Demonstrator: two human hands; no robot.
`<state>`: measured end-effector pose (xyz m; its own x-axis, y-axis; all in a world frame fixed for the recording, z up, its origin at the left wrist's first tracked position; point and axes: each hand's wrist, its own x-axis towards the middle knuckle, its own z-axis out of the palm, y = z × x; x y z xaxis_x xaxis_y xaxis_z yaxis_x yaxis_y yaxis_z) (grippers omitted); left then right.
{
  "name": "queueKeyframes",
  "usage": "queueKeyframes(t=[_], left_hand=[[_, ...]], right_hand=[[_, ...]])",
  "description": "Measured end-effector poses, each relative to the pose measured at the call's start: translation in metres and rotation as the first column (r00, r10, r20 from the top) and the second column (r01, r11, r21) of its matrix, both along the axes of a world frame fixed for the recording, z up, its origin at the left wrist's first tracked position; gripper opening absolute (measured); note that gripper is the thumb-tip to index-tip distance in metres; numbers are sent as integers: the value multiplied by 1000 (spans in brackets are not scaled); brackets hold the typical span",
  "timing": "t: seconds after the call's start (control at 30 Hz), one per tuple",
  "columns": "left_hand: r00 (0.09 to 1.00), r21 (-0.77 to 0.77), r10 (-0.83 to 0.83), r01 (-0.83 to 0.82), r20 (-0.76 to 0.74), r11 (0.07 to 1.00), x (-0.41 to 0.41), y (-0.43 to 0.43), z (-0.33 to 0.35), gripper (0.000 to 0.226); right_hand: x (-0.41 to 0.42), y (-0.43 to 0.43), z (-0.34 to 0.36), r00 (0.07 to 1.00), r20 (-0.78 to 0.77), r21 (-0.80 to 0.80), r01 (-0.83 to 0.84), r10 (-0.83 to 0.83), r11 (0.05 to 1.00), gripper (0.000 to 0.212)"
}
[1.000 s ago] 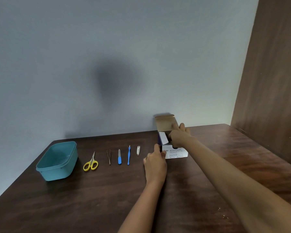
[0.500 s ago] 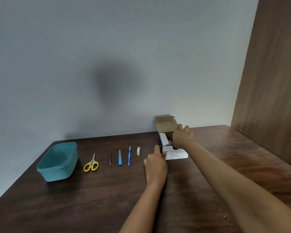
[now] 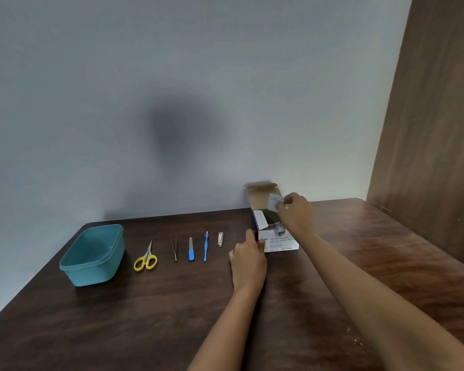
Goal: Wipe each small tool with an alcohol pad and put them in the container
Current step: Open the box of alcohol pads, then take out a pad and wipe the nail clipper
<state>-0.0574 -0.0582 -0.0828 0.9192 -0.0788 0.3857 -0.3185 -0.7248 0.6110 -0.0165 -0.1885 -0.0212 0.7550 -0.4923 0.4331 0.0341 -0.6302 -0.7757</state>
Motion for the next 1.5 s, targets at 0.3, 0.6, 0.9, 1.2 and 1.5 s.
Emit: queueKeyframes(t=[0.3, 0.6, 0.9, 1.2, 1.5], left_hand=[[997, 13, 2, -1, -81, 1000, -5, 0, 6, 34], [998, -684, -44, 9, -34, 730, -23, 13, 16, 30], [981, -723, -194, 112, -32, 682, -40, 36, 2, 10], [998, -626, -62, 31, -28, 779, -49, 58, 1, 16], [998, -698, -49, 15, -30, 716, -45, 55, -2, 17]], right_hand=[[-42, 26, -15, 894, 447, 622, -314, 3, 717, 24], [-82, 61, -45, 894, 437, 790, -435, 101, 432, 19], [-91, 68, -53, 876, 366, 717, -480, 313, 506, 19], [-93, 75, -55, 862, 334, 134, -443, 380, 887, 28], [-93, 77, -59, 856, 320, 102, -457, 405, 884, 29]])
